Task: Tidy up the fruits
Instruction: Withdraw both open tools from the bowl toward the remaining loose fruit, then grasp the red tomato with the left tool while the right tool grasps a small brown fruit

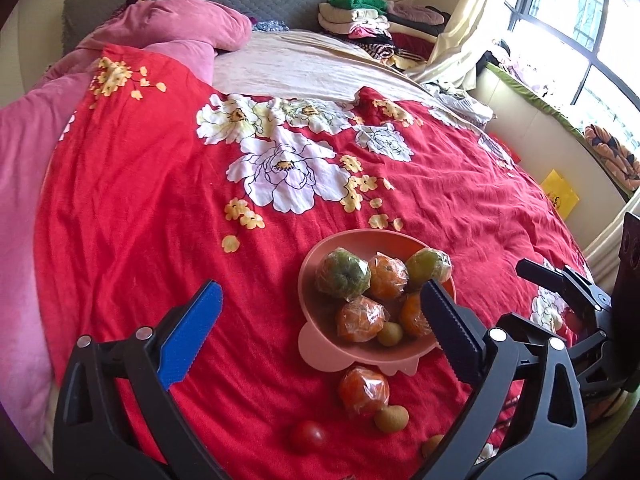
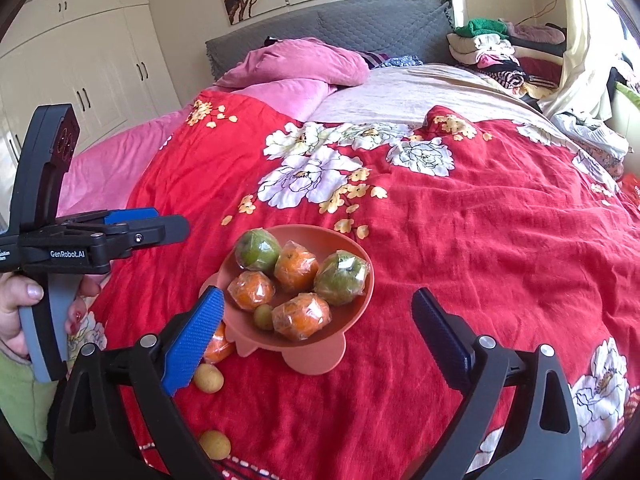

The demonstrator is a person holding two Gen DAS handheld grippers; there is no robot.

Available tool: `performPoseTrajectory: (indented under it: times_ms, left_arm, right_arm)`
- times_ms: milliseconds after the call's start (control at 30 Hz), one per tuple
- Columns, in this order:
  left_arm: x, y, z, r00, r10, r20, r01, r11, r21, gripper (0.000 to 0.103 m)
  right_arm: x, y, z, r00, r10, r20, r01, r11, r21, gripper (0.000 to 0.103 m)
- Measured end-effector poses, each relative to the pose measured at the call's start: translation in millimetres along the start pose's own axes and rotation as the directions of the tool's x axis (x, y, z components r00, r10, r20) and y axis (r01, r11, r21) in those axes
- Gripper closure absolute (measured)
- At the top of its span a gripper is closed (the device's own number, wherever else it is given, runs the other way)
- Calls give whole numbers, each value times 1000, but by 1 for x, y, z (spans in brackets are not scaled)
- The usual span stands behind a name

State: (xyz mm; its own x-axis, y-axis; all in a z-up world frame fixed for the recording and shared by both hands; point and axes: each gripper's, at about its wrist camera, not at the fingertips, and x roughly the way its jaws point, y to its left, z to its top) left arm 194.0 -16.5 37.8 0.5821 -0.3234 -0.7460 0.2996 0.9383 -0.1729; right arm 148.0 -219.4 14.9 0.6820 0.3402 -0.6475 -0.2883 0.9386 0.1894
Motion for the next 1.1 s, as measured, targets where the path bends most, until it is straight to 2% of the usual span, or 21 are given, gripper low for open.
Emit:
performPoseTrajectory:
  times_ms: [300, 1100]
  left_arm:
    - [-12, 4, -18, 1000, 14, -1, -14, 1000, -8, 10]
    - [-22, 27, -87, 994, 67, -83, -69, 997, -16, 10]
  right_arm:
    - [-9, 20, -12, 1000, 17, -20, -17, 999, -36, 8]
    - [4, 67, -46, 992, 42, -119, -57, 989, -133, 8]
